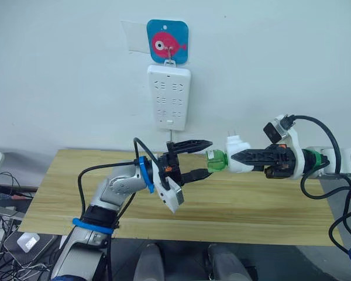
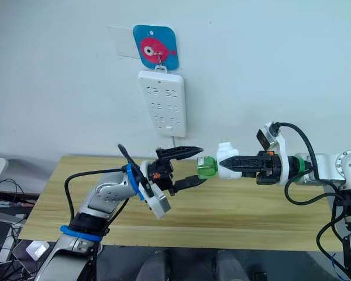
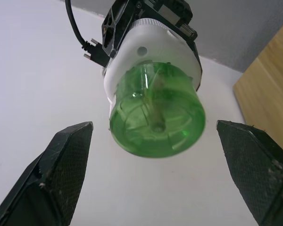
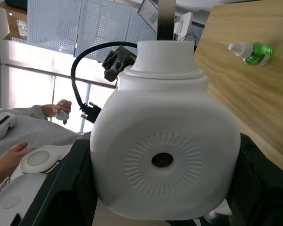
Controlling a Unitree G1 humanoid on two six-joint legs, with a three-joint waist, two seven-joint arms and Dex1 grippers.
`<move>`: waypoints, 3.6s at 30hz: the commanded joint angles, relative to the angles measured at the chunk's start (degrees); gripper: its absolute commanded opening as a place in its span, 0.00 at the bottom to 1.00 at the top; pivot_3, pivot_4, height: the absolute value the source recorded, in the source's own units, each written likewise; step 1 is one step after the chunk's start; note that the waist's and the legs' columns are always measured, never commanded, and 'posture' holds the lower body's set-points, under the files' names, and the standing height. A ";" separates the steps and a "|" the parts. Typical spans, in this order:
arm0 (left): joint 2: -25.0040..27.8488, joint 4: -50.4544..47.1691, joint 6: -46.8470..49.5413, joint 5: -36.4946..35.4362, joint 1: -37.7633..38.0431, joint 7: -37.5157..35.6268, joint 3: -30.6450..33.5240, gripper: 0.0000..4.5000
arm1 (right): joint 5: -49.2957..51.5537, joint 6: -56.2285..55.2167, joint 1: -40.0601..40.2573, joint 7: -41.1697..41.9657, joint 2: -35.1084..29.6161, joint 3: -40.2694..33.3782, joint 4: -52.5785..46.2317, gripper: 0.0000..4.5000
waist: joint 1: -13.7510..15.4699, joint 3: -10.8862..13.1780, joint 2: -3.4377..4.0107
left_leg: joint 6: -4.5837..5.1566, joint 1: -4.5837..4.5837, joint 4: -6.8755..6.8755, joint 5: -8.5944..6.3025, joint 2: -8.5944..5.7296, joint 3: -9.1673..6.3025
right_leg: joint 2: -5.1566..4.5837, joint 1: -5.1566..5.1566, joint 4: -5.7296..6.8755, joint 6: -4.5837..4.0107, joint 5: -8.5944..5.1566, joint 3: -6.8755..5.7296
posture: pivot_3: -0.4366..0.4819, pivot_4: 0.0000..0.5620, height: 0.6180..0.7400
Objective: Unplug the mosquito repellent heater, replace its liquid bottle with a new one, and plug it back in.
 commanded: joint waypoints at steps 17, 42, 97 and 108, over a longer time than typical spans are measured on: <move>4.25 0.85 -2.18 -1.39 -3.48 6.62 -6.52 0.50 | 2.17 -1.37 -0.08 -0.73 0.25 -0.16 -2.16 0.69 | -0.40 0.01 0.01 | -0.01 0.01 0.02 0.01 0.02 0.00 | 0.00 0.00 0.03 0.00 0.00 -0.05 | 0.36 0.39 1.00; 4.05 -7.50 119.77 -129.40 -5.65 21.26 -2.16 0.66 | -10.66 3.03 0.26 8.08 -0.24 -3.28 -5.09 0.69 | -1.42 0.62 0.12 | 0.15 -0.05 0.78 -0.09 0.02 -0.65 | 0.25 0.26 0.16 0.06 -0.06 -0.43 | 0.33 0.36 1.00; 1.92 9.92 -9.20 5.74 -8.81 12.20 -4.40 0.67 | -1.33 1.61 -2.13 -2.74 2.65 -5.10 1.32 0.69 | -1.41 0.68 0.18 | 0.41 -0.04 0.74 -0.32 0.16 0.58 | -0.03 0.10 0.06 0.25 0.06 0.14 | 0.34 0.34 1.00; 4.97 -0.05 19.03 -30.12 -4.74 -8.40 -17.26 0.50 | -4.74 2.94 -1.26 -0.35 1.47 -5.56 -0.22 0.69 | -1.82 0.67 0.20 | 0.34 -0.03 0.75 -0.28 0.16 0.59 | -0.03 0.09 0.10 0.25 0.06 0.14 | 0.33 0.34 1.00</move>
